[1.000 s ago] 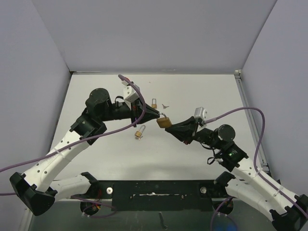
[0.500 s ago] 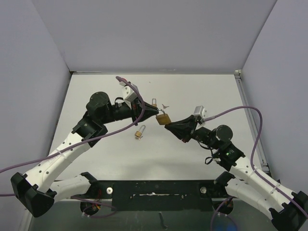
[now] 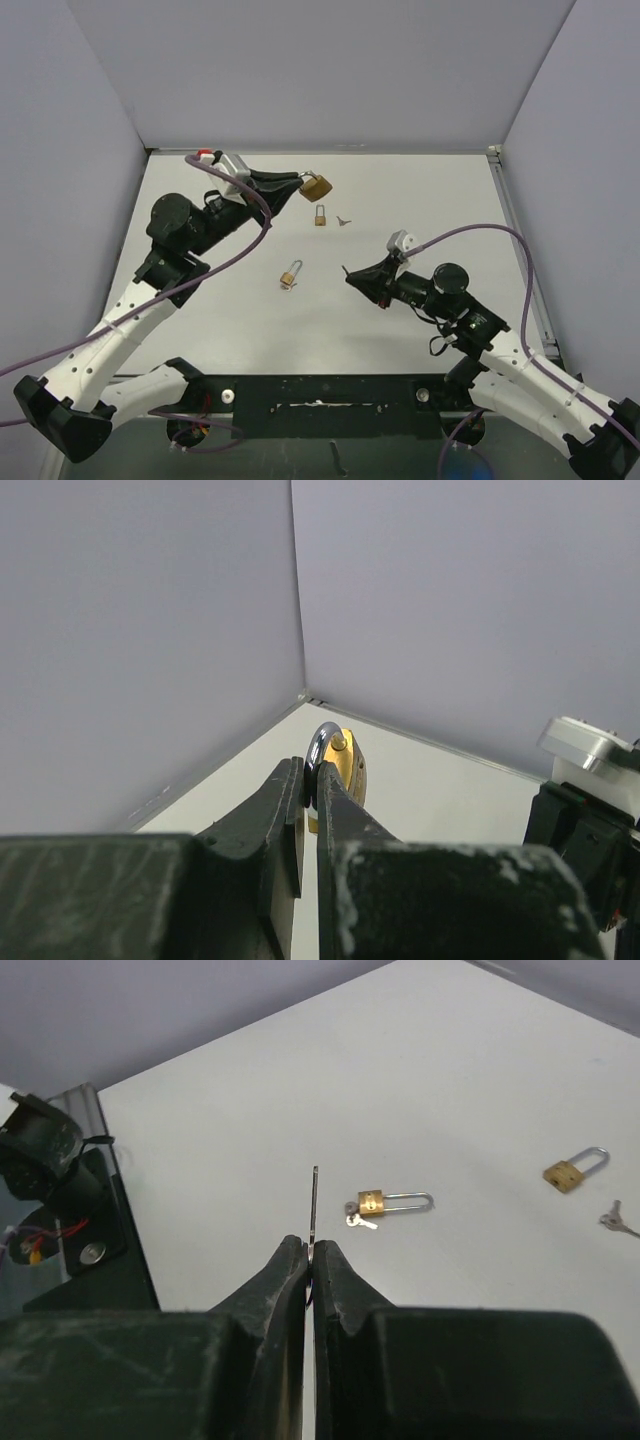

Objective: Lock with the key
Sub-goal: Remove the key from the lock, then place the lock at the center of the board.

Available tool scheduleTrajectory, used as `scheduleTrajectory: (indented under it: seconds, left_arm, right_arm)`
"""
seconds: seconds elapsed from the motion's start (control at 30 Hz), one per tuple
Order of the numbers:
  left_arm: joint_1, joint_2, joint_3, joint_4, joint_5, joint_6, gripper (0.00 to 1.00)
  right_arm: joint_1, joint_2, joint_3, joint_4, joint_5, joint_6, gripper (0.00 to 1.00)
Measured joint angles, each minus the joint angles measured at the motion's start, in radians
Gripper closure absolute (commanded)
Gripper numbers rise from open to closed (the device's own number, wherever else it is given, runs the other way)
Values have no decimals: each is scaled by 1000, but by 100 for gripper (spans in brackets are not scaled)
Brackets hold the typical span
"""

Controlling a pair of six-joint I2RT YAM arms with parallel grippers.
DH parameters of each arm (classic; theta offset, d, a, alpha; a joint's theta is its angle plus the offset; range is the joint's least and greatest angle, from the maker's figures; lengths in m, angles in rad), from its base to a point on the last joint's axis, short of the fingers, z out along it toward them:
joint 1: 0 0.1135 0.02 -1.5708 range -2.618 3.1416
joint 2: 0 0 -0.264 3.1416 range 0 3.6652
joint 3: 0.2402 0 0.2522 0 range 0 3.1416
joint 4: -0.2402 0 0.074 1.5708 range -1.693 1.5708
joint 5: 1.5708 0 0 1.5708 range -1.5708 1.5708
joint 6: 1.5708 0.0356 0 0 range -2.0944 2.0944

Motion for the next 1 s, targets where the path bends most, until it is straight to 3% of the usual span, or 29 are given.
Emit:
scheduleTrajectory:
  seconds: [0.27, 0.43, 0.6, 1.0]
  left_arm:
    - [29, 85, 26, -101, 66, 17, 100]
    - [129, 187, 24, -152, 158, -15, 100]
    - [233, 257, -13, -160, 231, -49, 100]
    - [458, 508, -18, -68, 500, -84, 100]
  right_arm:
    - [-5, -26, 30, -109, 293, -11, 100]
    - [-63, 3, 82, -141, 386, -17, 100]
    - [-132, 123, 166, -138, 387, -16, 100]
    - [-138, 594, 404, -36, 262, -31, 100]
